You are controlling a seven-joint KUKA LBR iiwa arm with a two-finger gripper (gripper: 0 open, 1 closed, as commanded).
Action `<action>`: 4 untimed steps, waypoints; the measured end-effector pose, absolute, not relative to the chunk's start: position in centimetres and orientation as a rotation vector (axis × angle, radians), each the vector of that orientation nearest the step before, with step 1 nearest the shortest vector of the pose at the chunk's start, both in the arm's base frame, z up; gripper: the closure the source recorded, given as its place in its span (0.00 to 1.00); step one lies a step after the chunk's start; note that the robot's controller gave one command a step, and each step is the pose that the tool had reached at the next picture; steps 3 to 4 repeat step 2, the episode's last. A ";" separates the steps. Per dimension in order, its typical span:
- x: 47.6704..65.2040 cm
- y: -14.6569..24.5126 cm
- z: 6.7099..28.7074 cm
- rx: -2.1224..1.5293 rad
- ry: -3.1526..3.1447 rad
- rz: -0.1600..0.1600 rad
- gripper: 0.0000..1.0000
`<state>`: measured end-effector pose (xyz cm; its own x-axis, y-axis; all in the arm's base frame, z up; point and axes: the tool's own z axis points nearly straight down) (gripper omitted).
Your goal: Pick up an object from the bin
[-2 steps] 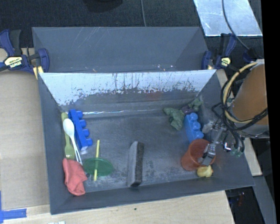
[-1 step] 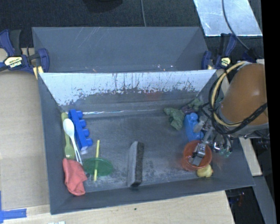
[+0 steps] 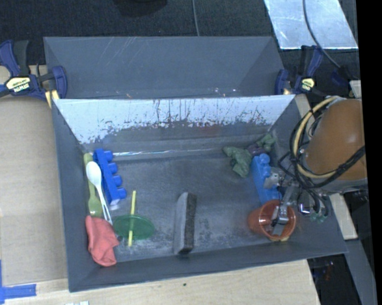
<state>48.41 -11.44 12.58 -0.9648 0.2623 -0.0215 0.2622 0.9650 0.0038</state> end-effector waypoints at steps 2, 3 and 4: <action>48.4 -8.9 12.4 0.319 3.095 0.004 1.00; 48.4 -8.9 12.4 0.319 3.095 0.004 1.00; 48.4 -8.9 12.4 0.319 3.095 0.004 1.00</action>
Offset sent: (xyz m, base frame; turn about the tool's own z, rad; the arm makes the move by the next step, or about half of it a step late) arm 0.0000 0.0000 0.0000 0.0000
